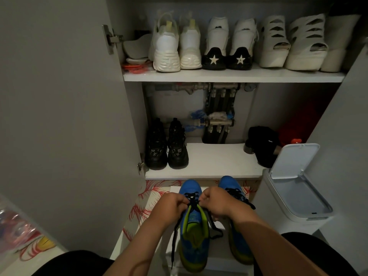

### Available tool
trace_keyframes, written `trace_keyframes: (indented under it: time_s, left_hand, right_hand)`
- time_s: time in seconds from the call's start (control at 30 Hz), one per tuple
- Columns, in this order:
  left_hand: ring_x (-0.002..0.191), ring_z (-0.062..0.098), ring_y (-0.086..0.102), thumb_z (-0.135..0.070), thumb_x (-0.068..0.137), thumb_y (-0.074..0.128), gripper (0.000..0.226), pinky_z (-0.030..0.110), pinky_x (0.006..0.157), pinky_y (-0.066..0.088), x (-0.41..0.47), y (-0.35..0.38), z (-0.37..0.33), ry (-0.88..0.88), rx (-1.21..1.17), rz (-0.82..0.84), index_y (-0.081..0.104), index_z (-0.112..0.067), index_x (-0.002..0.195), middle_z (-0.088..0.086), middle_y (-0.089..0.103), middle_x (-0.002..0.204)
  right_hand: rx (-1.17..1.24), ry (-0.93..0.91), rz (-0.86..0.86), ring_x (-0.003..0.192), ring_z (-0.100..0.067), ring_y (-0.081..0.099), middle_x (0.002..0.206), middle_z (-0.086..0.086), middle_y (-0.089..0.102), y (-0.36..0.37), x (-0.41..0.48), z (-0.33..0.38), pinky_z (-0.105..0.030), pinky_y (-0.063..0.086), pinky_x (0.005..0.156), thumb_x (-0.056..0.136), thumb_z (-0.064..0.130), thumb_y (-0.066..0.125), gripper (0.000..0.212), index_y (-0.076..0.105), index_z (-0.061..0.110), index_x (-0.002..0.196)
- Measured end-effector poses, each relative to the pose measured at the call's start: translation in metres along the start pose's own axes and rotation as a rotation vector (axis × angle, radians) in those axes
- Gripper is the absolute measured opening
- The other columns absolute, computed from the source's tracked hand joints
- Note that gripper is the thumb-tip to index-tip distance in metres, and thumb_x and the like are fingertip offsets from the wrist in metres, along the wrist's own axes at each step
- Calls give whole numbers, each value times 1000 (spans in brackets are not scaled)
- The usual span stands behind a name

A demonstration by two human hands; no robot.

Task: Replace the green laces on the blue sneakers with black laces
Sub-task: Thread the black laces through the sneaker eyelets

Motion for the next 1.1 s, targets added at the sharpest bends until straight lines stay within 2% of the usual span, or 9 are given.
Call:
trace_keyframes:
  time_s: [0.07,0.23,0.4,0.53,0.67,0.8,0.9,1.0,1.1]
  left_hand:
    - [89,12,65,-21,91,64,19,24,81,52,0,0,-5,49,89,-20,78,-21,104,-2,73,99]
    - [79,19,61,-23,95,50,21,31,67,47,-6,3,-20,137,356,-118,66,-14,87,5,65,88]
    - [68,13,58,-28,96,51,18,27,60,42,-13,1,-11,-38,76,-146,56,-22,80,-4,63,77]
    - [70,8,59,-21,94,56,20,26,67,47,-9,2,3,-163,-139,-2,60,-25,74,-4,66,79]
    - [70,1,62,-21,97,54,19,14,61,47,-6,2,5,-127,-111,-26,62,-31,83,-8,68,79]
    - [79,0,63,-15,93,62,18,6,67,43,0,3,4,-85,-27,-42,77,-24,97,-9,73,91]
    - [83,8,65,-17,92,62,16,21,74,50,3,4,-1,-47,54,-40,78,-20,95,-4,73,92]
    - [80,20,63,-15,92,56,16,35,72,51,5,5,-6,0,131,-31,70,-11,84,6,69,85]
    - [78,23,58,-12,94,49,14,37,67,45,4,5,-9,27,166,-31,56,-11,83,8,62,85]
  right_hand:
    - [-3,-29,-72,72,-13,60,85,-19,70,1,2,1,-25,50,67,93,17,65,23,67,-5,85]
    - [-71,-14,-112,75,-16,56,77,-6,61,4,1,6,-30,50,71,93,17,59,17,63,12,77]
    - [13,6,-92,67,-18,57,72,-13,59,1,1,2,-34,53,67,87,4,57,17,63,-7,77]
    - [42,58,-33,53,-20,56,65,-18,59,1,-2,-2,-29,48,53,84,2,57,11,65,-2,78]
    - [9,33,-47,67,-26,65,81,-23,70,-3,1,1,-35,55,62,87,1,53,19,70,-8,89]
    - [61,-3,-109,80,-21,70,89,-7,72,-1,6,1,-25,58,68,90,-5,53,28,77,10,91]
    - [-2,-66,-98,95,-20,70,101,-9,75,1,8,1,-30,56,87,89,5,67,15,78,5,99]
    - [-58,-92,-75,91,-27,71,97,-23,73,2,11,1,-41,57,84,86,1,63,15,71,-11,90]
    - [-129,-128,-73,91,-30,67,96,-20,71,4,9,3,-37,53,81,92,7,57,18,69,-5,88]
Point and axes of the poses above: each hand's wrist, its own x-axis towards the middle knuckle, its own y-axis out of the palm, z = x × y, the point moved 4 cm from there along x, towards the middle knuckle
